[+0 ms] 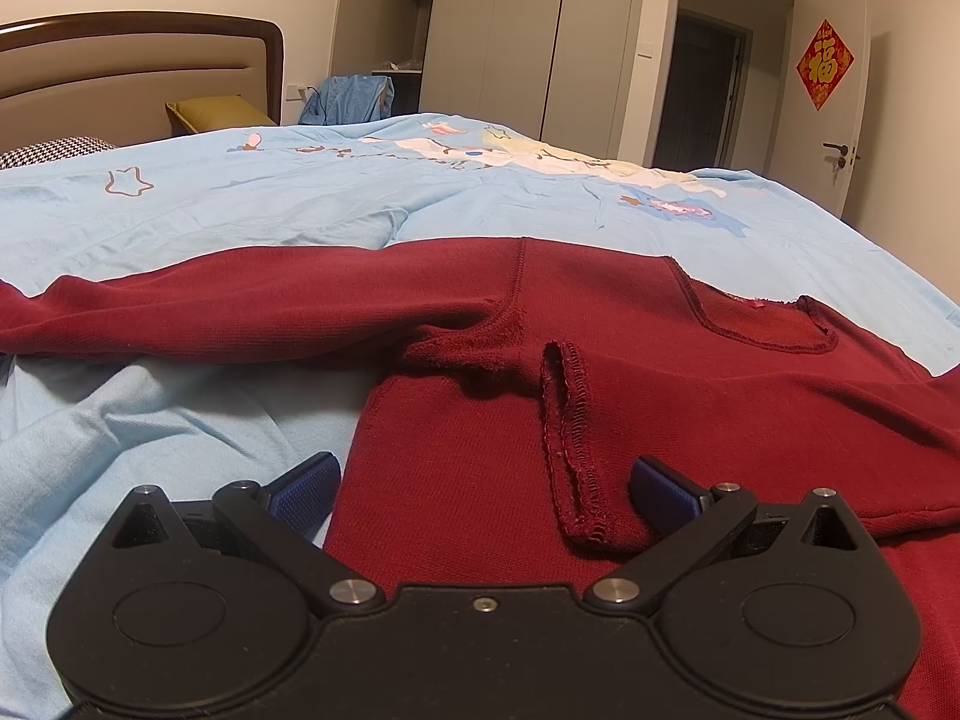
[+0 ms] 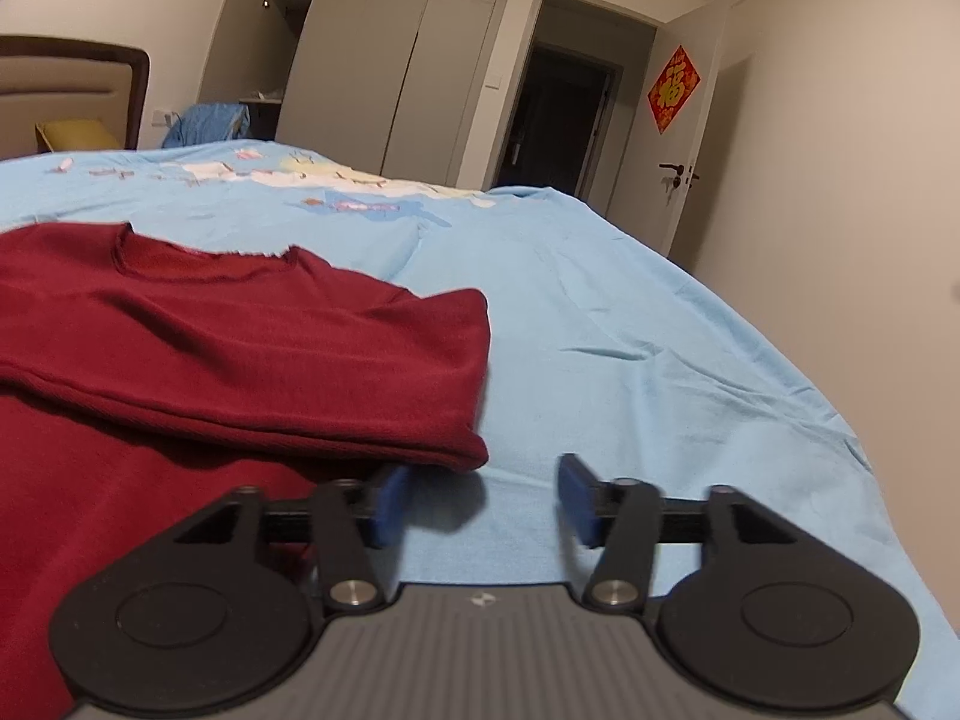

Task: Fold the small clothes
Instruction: 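Reach the left tool to the other sleeve cuff and grasp it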

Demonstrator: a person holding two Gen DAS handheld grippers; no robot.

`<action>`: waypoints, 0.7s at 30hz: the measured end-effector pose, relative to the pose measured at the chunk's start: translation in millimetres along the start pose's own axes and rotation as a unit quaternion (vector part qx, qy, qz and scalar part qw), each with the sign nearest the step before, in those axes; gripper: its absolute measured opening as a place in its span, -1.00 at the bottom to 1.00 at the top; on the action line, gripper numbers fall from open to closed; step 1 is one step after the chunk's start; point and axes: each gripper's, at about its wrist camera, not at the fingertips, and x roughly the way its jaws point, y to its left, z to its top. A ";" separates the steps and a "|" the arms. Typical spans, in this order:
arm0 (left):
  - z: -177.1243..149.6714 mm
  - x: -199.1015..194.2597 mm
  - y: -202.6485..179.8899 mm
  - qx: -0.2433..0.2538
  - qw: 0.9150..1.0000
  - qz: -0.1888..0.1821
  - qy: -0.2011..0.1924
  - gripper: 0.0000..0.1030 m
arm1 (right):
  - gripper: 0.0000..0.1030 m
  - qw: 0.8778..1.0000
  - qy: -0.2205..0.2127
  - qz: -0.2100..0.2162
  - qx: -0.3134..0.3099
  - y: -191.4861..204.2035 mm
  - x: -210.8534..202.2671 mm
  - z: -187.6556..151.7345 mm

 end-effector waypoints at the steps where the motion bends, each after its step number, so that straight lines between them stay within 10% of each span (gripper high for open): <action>1: 0.0 0.0 0.1 0.000 1.000 0.000 0.000 0.99 | 0.39 1.000 -0.002 0.002 0.004 -1.5 -5.3 0.5; 9: 0.8 -1.9 -0.8 -0.006 1.000 -0.005 -0.004 0.99 | 0.97 0.998 -0.021 0.053 0.020 15.2 -41.4 30.0; 15: 22.8 -29.9 31.4 -0.068 0.995 -0.076 -0.014 0.99 | 0.99 0.987 -0.017 0.150 0.060 50.2 -34.3 61.9; 21: 49.2 -57.3 82.3 -0.114 0.993 -0.033 -0.012 0.99 | 1.00 0.977 0.004 0.209 0.052 98.5 -20.9 63.6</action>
